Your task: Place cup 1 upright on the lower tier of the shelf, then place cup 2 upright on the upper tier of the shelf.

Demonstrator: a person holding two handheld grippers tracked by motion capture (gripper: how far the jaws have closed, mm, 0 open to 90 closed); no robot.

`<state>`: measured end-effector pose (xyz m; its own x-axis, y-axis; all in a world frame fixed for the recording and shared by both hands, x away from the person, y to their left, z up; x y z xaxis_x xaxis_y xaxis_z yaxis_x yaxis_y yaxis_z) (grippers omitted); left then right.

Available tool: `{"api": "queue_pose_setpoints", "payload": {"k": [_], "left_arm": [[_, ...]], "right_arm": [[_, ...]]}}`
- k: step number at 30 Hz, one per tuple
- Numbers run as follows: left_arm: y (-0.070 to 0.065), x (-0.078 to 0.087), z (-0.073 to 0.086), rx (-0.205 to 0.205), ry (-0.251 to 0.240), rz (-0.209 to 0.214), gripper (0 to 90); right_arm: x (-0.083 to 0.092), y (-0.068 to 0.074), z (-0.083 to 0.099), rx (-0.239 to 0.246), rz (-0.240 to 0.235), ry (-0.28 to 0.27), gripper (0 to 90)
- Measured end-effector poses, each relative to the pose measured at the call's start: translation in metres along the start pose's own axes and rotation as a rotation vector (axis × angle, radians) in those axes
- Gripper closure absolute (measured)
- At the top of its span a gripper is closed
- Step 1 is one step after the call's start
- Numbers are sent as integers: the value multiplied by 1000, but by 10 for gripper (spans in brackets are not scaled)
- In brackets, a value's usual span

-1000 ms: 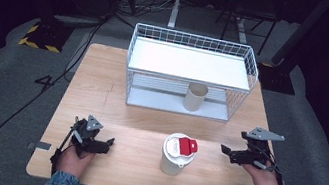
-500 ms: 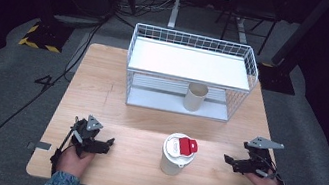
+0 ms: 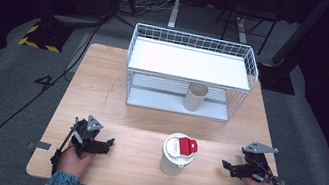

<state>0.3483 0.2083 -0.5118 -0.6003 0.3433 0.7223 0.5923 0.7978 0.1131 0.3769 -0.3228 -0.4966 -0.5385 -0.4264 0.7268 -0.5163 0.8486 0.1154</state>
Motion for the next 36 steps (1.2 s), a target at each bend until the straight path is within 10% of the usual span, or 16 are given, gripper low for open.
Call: {"api": "queue_pose_setpoints", "payload": {"k": [36], "left_arm": [[-3, -1, -2, 1, 30, 12, 56]], "right_arm": [[-10, -4, 13, -68, 45, -40, 0]]}}
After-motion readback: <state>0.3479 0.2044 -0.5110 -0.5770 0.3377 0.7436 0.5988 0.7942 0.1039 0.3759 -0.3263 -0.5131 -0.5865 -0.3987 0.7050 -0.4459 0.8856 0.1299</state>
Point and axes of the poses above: each handheld gripper's, and its own axes: x roughly backward along the jaws, z roughly out of its underside, y roughly to its left, the point moved 1 cm from there along -x, roughly forward along the jaws, and after that the axes turned 11 degrees about -x, right-handed, at the moved point
